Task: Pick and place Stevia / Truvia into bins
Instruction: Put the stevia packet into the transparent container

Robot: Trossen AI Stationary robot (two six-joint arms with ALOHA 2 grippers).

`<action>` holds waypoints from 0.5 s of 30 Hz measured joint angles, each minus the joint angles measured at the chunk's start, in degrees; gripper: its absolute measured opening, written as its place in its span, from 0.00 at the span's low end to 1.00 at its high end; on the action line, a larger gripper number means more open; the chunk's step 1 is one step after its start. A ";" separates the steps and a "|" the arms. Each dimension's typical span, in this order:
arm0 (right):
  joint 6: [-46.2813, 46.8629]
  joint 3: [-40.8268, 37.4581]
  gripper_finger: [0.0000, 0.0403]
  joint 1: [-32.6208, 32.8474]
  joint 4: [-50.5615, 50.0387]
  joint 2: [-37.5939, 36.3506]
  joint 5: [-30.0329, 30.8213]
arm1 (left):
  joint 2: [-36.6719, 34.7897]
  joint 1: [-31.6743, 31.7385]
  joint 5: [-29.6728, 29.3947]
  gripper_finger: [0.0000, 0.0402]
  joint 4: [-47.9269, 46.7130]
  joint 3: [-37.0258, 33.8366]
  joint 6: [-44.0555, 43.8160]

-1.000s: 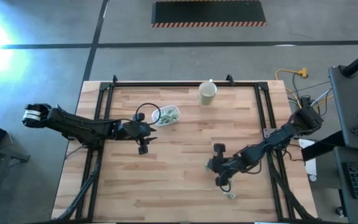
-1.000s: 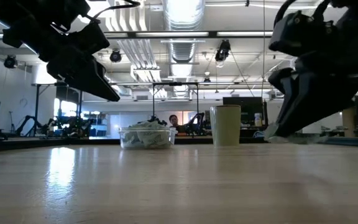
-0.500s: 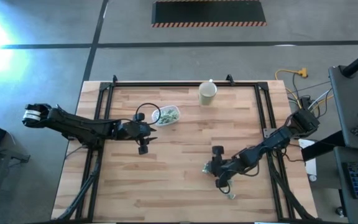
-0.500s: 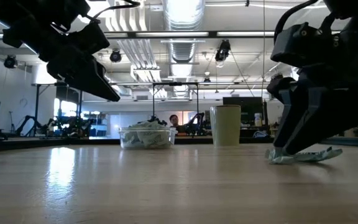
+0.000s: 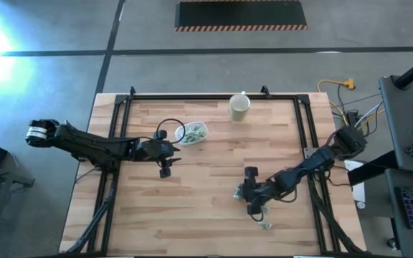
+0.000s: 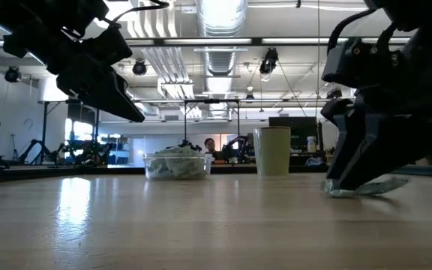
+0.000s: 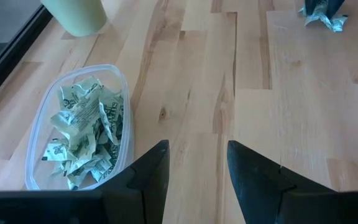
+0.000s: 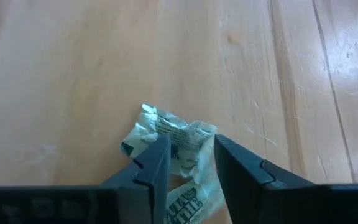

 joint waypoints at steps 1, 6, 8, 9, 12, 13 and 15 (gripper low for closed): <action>0.04 0.00 0.29 -0.18 -0.07 0.31 -0.02 | 0.00 0.02 0.00 0.36 0.00 0.00 0.00; -0.28 0.07 0.28 -0.67 0.31 1.60 0.12 | 0.00 0.02 0.00 0.36 0.00 0.00 0.00; -0.98 0.07 0.26 -0.70 0.35 1.60 0.09 | 0.00 0.02 0.00 0.36 0.00 0.00 0.00; -1.45 0.07 0.24 -0.70 0.38 1.58 0.09 | 0.00 0.02 0.00 0.36 0.00 0.00 0.00; -2.92 0.07 0.18 -0.70 0.32 1.49 0.09 | 0.00 0.02 -0.01 0.36 0.00 0.00 0.00; -3.43 0.07 0.16 -0.70 0.32 1.49 0.11 | 0.00 0.02 0.00 0.36 0.00 0.00 0.00; -4.28 0.19 0.12 -0.74 0.20 1.49 0.10 | 0.00 0.02 0.00 0.36 0.00 0.00 0.00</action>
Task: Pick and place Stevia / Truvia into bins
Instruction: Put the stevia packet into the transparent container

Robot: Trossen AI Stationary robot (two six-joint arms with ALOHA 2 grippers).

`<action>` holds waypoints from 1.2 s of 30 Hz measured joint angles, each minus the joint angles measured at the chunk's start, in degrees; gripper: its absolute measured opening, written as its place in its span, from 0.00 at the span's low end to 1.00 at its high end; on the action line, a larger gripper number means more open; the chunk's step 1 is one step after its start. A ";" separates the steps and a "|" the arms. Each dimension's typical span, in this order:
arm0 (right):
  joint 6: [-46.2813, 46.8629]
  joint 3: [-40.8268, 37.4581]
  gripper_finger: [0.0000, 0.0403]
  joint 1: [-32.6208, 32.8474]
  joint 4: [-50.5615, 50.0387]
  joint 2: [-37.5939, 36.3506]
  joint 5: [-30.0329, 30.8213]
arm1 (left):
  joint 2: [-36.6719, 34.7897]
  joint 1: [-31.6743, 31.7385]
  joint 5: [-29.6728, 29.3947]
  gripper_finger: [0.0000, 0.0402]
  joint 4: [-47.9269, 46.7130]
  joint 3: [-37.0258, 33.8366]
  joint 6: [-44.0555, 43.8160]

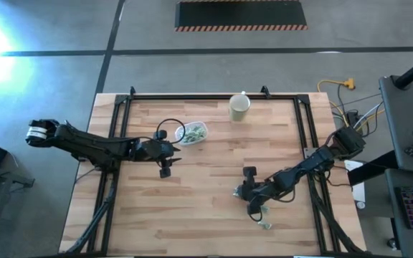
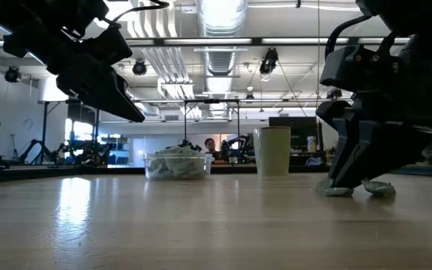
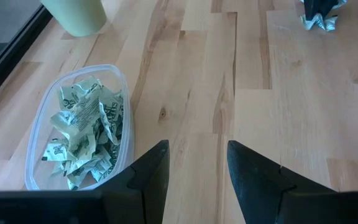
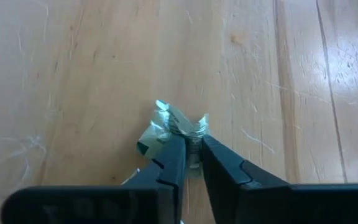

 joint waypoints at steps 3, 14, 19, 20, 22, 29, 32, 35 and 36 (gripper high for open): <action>-1.71 0.46 0.06 0.00 -0.25 0.00 0.00 | 0.00 0.00 0.00 0.36 0.00 0.00 0.00; -13.43 6.43 0.05 -2.45 -0.03 -0.64 10.77 | 0.00 0.00 -0.01 0.36 0.00 0.00 0.00; -18.06 10.12 0.04 -8.36 0.01 -0.66 13.94 | 0.00 0.00 -0.02 0.36 -0.02 0.00 0.02; -18.87 10.88 0.04 -9.98 0.01 -0.66 13.95 | 0.00 0.00 -0.01 0.36 -0.02 0.00 0.02; -20.46 12.43 0.04 -13.40 0.18 -0.66 13.92 | 0.00 0.00 0.00 0.36 -0.04 0.00 0.02; -25.47 15.88 0.04 -26.49 6.71 -0.25 2.93 | 0.00 0.00 0.00 0.36 -0.35 0.00 0.04; -25.82 16.49 0.04 -31.56 10.36 0.59 -4.37 | 0.00 0.00 0.00 0.36 -0.52 0.00 0.04; -25.39 16.84 0.04 -35.56 14.41 1.66 -9.46 | 0.00 -0.01 0.00 0.36 -0.66 0.00 0.29; -24.71 16.84 0.04 -36.72 15.41 1.97 -11.01 | 0.00 0.00 0.00 0.36 -0.67 0.00 0.44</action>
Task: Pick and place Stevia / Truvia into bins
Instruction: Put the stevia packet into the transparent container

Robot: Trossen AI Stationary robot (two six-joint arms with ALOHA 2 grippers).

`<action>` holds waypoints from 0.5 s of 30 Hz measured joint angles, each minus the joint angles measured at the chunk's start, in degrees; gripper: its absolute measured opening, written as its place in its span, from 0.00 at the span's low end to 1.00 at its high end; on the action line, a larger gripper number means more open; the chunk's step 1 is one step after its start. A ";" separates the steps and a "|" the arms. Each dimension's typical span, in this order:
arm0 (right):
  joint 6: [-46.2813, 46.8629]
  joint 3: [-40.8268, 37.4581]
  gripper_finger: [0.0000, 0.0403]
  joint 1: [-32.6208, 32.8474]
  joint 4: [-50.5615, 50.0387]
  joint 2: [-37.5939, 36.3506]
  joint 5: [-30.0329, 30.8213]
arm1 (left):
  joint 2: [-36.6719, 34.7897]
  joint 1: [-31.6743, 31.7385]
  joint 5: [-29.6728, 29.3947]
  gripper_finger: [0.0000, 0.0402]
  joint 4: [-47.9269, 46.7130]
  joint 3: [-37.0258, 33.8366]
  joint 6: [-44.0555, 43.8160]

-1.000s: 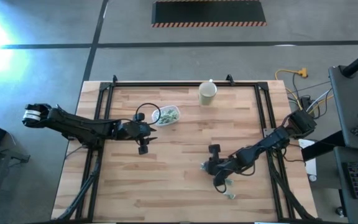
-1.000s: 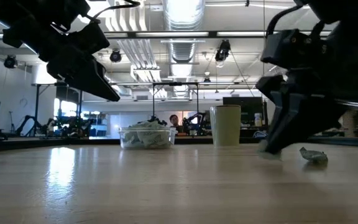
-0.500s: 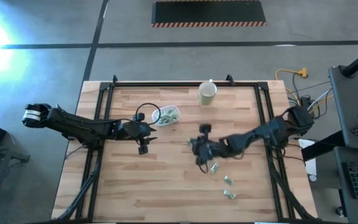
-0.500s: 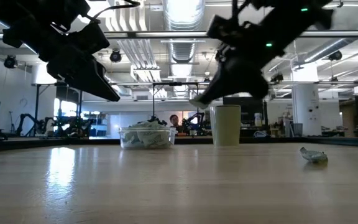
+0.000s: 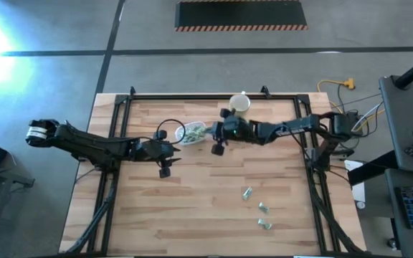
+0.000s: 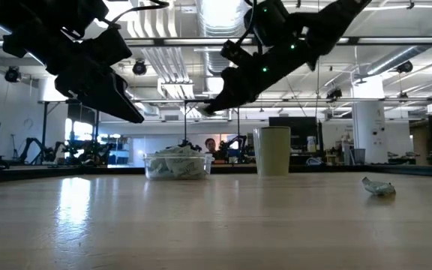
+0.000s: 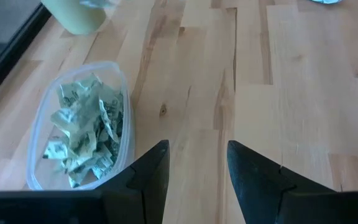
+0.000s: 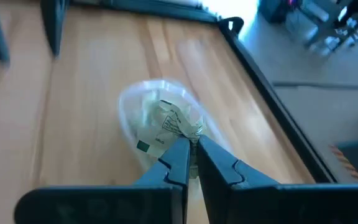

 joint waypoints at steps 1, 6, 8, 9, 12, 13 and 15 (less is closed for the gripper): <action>0.50 -0.01 0.04 -0.94 1.88 0.54 -1.61 | 0.00 0.00 -0.02 0.36 0.11 0.00 0.56; 2.25 1.88 0.04 -3.84 7.49 5.71 -6.14 | -0.02 0.00 -0.02 0.36 0.52 0.02 1.20; 2.25 4.23 0.04 -4.24 6.99 8.42 -6.27 | -0.07 0.00 -0.02 0.36 0.61 0.02 1.23; 2.29 5.68 0.04 -4.30 6.94 10.05 -6.27 | -0.07 0.00 -0.02 0.36 0.60 0.02 1.22; 1.99 10.07 0.04 -4.28 5.21 14.60 -6.67 | -0.06 0.00 -0.02 0.36 0.52 0.02 1.22; 1.69 11.88 0.04 -4.24 4.27 15.90 -7.38 | -0.04 0.00 -0.02 0.36 0.48 0.02 1.20; 1.61 15.07 0.04 -4.33 -0.09 17.79 -8.21 | -0.08 -0.02 -0.02 0.36 0.11 0.02 1.20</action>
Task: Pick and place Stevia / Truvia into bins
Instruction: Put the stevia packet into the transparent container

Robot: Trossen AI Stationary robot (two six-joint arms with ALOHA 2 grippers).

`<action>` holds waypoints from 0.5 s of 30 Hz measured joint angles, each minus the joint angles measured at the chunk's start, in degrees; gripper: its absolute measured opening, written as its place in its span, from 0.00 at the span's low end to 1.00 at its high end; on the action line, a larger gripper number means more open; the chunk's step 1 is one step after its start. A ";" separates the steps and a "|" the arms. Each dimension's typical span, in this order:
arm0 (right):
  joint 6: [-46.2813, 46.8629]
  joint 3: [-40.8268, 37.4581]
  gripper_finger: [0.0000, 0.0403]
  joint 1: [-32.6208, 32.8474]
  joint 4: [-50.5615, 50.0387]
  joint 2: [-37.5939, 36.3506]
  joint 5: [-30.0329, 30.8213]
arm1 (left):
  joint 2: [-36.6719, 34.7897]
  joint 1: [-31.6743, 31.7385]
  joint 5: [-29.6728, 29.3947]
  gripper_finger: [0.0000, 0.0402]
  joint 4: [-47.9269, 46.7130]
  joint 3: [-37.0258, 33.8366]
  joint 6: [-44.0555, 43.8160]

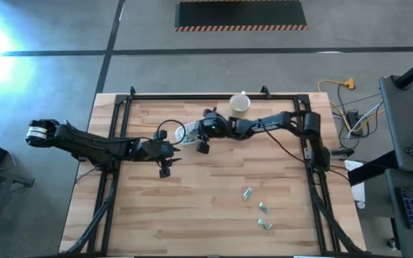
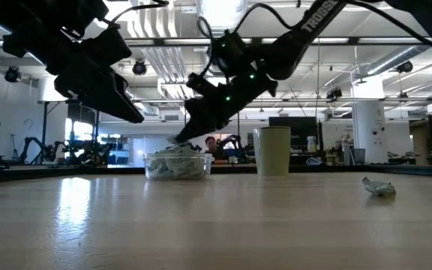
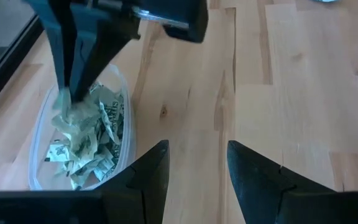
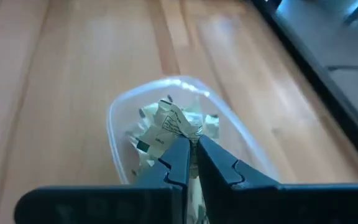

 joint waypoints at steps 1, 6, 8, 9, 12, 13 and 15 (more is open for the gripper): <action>0.06 1.78 0.04 -0.17 -2.82 0.71 0.00 | -0.01 0.00 0.00 0.36 -0.05 0.00 0.00; 3.47 7.43 0.04 -1.69 -15.66 3.26 0.02 | -0.12 -0.09 0.00 0.36 -0.57 0.00 0.00; 5.03 7.72 0.04 -2.05 -16.46 3.35 -0.39 | -0.12 -0.09 0.02 0.36 -0.55 0.00 0.00; 5.51 7.65 0.04 -2.16 -16.47 3.35 -0.39 | -0.12 -0.09 0.00 0.36 -0.60 0.00 0.00; 5.70 6.87 0.04 -2.15 -16.19 3.35 -0.57 | -0.15 -0.09 0.01 0.36 -0.57 0.00 -0.02; 5.70 6.70 0.04 -2.15 -16.46 3.35 -0.73 | -0.19 -0.09 0.01 0.36 -0.57 0.00 -0.02; 5.70 6.51 0.04 -2.27 -17.06 3.35 -1.91 | -0.26 -0.09 0.01 0.36 -0.54 0.00 -0.02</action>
